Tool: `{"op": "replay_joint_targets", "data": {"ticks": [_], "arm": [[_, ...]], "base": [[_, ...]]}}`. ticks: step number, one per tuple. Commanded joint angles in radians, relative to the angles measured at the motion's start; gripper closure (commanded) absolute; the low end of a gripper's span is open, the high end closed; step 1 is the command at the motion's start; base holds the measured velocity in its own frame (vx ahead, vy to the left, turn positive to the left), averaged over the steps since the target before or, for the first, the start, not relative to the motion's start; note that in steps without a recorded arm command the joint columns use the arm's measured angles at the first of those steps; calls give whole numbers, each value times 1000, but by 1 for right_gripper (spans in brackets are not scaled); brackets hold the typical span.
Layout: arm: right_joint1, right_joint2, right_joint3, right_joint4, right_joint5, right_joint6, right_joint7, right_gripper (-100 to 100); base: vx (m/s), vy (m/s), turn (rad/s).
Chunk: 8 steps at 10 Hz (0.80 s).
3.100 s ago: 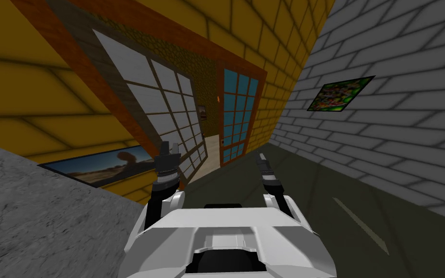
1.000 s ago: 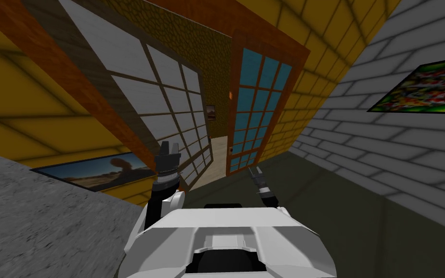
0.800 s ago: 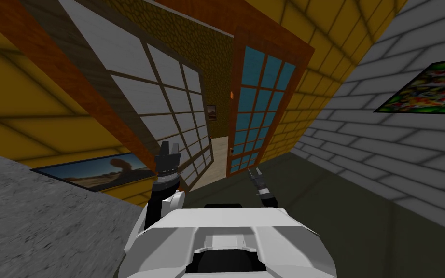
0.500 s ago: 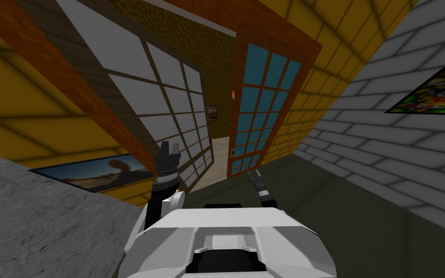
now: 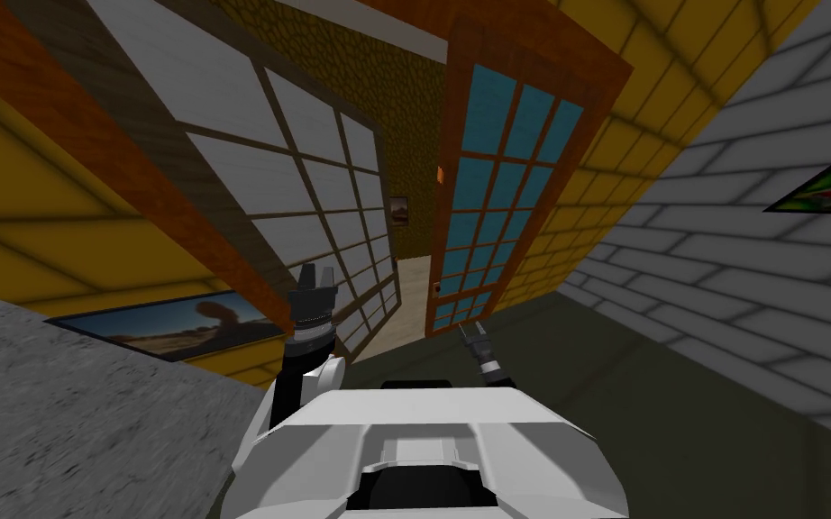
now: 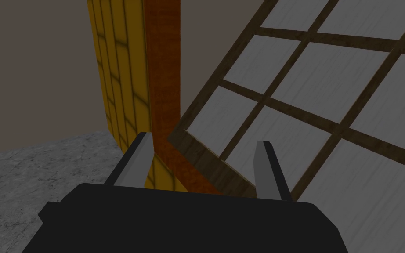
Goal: Push the door open
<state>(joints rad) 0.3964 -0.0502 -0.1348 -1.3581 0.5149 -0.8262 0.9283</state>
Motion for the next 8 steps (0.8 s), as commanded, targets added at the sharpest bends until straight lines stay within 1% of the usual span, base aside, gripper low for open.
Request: {"op": "replay_joint_targets", "data": {"ticks": [1, 2, 3, 4, 5, 7, 8], "arm": [[-9, 3, -5, 34, 10, -14, 21, -100], [-10, 6, -7, 50, 16, -21, 33, -100], [-12, 13, -10, 78, 28, -34, 54, -100], [-13, 17, -12, 92, 33, -41, 64, -100], [-16, 24, -15, 120, 45, -54, 85, -100], [-18, 32, -17, 145, 55, -65, 103, -100], [-19, 39, -20, 167, 64, -75, 119, -100]], "base": [[97, -21, 48], [99, -11, 53], [144, -18, 100], [157, -32, 50], [160, -33, 80], [116, -21, 52], [118, -36, 66]]}}
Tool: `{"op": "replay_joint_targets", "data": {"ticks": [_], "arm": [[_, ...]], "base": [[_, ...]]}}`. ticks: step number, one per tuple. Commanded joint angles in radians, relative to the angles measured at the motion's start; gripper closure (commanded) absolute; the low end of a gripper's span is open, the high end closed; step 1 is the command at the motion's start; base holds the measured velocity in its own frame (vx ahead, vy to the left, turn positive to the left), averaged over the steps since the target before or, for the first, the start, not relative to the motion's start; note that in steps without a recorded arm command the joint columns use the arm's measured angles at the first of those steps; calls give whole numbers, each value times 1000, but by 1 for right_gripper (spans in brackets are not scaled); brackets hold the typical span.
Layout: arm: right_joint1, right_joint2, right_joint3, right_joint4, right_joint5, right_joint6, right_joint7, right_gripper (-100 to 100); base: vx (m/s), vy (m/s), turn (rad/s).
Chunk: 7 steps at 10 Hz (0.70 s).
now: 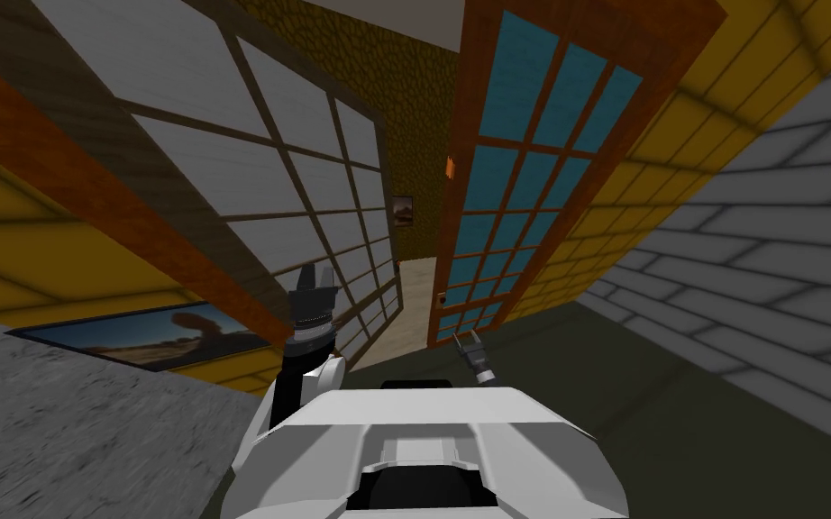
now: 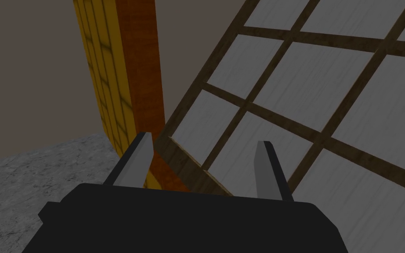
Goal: Push the door open
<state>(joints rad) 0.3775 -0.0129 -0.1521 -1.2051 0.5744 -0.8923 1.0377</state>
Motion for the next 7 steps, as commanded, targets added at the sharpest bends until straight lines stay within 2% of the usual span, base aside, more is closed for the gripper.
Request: {"op": "replay_joint_targets", "data": {"ticks": [1, 5, 6, 7], "arm": [[-2, 9, -5, 37, 13, -20, 27, -100], [-7, 33, -11, 95, 37, -46, 70, -100], [-7, 30, -11, 89, 34, -43, 64, -100], [-16, 3, -13, 100, 32, -42, 71, -100]], "base": [[151, -31, 81], [141, -52, 52], [41, -18, 9], [120, 19, 25]]}}
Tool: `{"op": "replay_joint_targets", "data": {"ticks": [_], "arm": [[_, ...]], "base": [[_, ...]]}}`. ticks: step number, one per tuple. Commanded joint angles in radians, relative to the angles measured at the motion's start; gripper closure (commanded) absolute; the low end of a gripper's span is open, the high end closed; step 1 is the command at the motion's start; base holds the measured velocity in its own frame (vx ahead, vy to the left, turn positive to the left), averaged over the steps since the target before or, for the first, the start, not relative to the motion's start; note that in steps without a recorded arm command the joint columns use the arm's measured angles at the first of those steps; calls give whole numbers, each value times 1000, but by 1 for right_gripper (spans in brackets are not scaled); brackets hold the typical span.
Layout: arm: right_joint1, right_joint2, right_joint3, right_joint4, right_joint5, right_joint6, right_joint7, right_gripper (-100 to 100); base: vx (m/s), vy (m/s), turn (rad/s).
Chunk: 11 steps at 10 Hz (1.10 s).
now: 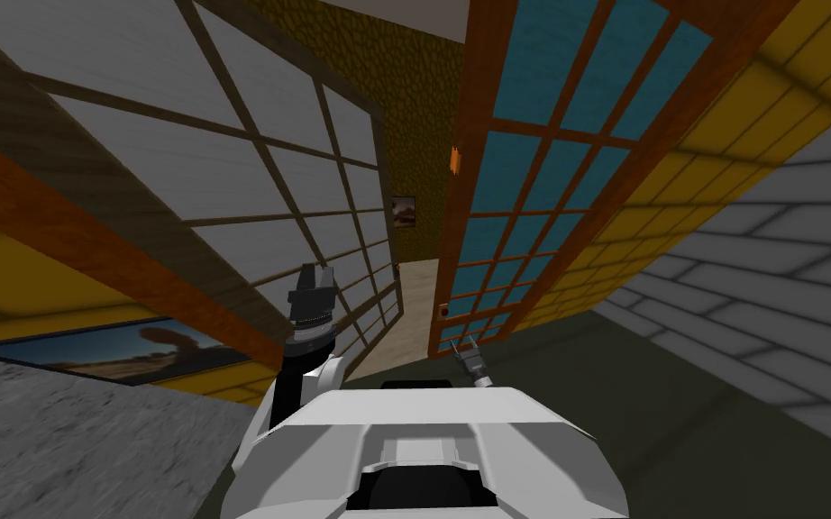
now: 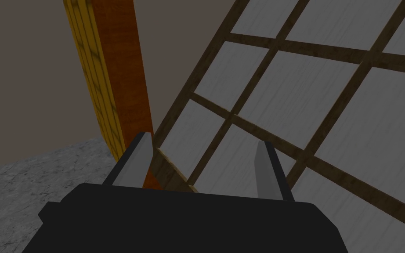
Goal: Push the door open
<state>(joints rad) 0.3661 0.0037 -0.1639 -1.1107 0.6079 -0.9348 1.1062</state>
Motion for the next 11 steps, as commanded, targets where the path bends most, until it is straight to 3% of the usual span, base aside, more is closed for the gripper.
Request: {"op": "replay_joint_targets", "data": {"ticks": [1, 4, 6, 7, 8, 9, 11], "arm": [[-8, -22, -3, 9, -2, 2, 4, -100], [-23, -25, -6, 23, -5, 9, 12, -100], [-32, -7, -9, 32, -7, 13, 16, -100], [-37, 12, -10, 37, -8, 15, 19, -100], [-30, 3, -7, 27, -6, 16, 16, -100], [-30, 3, -7, 27, -6, 16, 16, 100], [-30, 3, -7, 27, -6, 16, 16, 100]], "base": [[211, 26, 19], [192, 46, 20], [180, 22, 17], [192, 10, 23], [94, 6, 7], [-16, 0, -1], [-28, 10, 20]]}}
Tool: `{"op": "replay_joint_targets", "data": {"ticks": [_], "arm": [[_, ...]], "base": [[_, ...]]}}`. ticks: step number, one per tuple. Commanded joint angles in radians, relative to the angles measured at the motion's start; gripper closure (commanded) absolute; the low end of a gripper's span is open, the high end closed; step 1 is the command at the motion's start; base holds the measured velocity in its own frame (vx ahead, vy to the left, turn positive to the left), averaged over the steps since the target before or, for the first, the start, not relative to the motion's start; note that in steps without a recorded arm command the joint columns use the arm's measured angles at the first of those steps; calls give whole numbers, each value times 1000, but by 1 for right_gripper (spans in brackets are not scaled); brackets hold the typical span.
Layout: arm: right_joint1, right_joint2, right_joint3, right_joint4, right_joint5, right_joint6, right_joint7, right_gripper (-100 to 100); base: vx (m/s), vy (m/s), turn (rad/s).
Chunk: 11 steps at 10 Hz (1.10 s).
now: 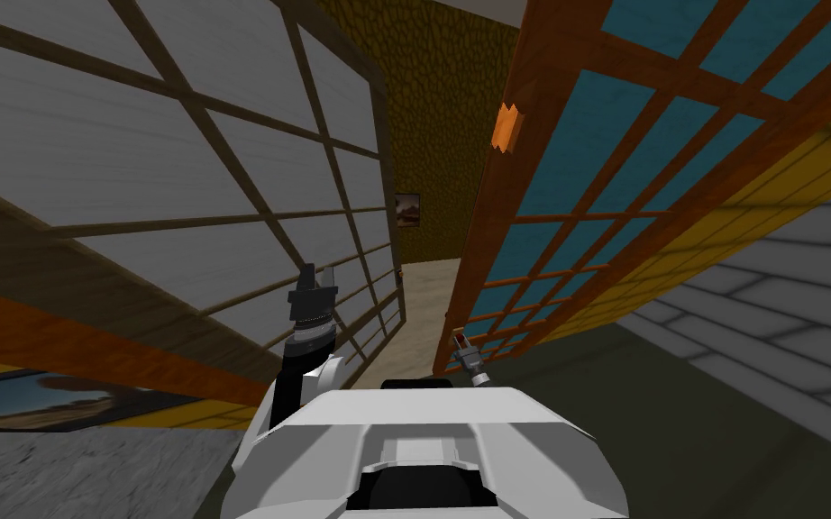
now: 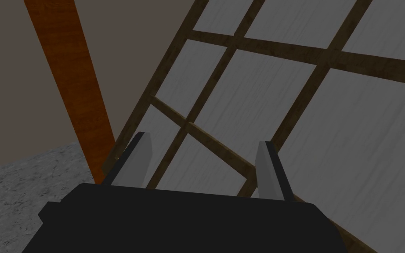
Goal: Push the door open
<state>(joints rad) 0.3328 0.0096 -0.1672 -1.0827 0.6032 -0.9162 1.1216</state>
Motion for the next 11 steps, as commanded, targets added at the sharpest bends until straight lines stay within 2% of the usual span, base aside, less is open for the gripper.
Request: {"op": "replay_joint_targets", "data": {"ticks": [1, 3, 9, 11], "arm": [[4, -3, -4, -1, -2, -2, 0, 100], [4, -3, -4, -1, -2, -2, 0, 100], [-22, -19, -12, 20, -78, -7, -129, 100], [-33, -27, -19, 30, -115, -11, -189, 100]], "base": [[0, 0, 0], [0, 0, 0], [10, -3, 73], [23, -6, 106]]}}
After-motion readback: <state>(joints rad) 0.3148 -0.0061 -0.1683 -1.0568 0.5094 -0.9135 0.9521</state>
